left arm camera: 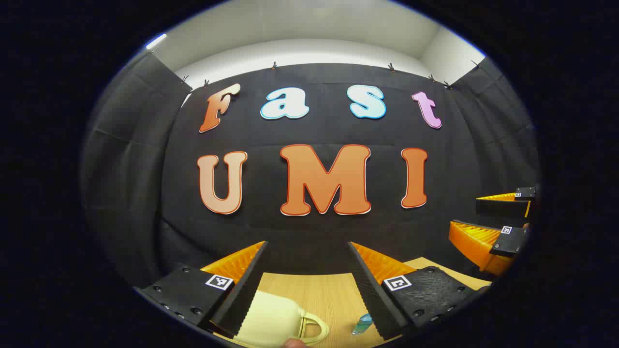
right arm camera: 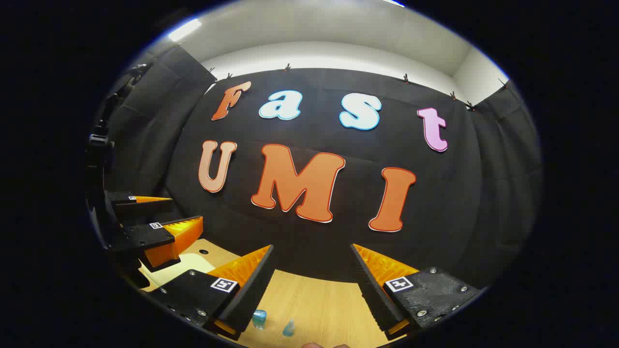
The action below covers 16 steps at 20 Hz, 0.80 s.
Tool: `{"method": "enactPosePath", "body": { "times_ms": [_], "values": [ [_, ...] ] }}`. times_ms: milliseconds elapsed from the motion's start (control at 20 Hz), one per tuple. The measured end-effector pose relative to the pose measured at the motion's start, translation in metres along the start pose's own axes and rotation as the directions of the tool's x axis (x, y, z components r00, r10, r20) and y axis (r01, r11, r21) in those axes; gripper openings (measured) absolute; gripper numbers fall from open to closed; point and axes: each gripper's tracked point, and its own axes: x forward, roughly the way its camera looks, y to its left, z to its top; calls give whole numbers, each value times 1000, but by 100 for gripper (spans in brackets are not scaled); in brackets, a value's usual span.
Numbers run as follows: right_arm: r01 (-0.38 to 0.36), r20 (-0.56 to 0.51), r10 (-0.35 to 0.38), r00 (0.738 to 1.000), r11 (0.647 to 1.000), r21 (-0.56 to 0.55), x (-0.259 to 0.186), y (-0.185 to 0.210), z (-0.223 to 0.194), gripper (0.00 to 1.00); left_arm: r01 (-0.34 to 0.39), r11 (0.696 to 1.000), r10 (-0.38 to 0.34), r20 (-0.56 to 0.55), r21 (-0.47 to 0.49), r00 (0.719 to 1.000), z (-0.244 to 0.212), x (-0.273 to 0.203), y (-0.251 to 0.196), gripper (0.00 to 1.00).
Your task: First open the suitcase, pack the skin care products into it, and then close the suitcase.
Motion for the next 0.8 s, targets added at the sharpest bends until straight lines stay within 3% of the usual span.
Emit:
{"method": "enactPosePath", "body": {
  "times_ms": [300,400,800],
  "values": [
    [-38,-26,38,999,999,19,2,-2,-16,95,-23,1000,23,-14,15,1000,-5,5,-13,97],
    [-35,-27,35,999,999,17,2,-7,-18,92,-27,999,28,-13,31,1000,-5,8,-15,95],
    [-26,-33,28,999,998,50,10,-15,-25,95,-36,998,37,-27,46,999,-10,15,-16,96]
  ]
}}
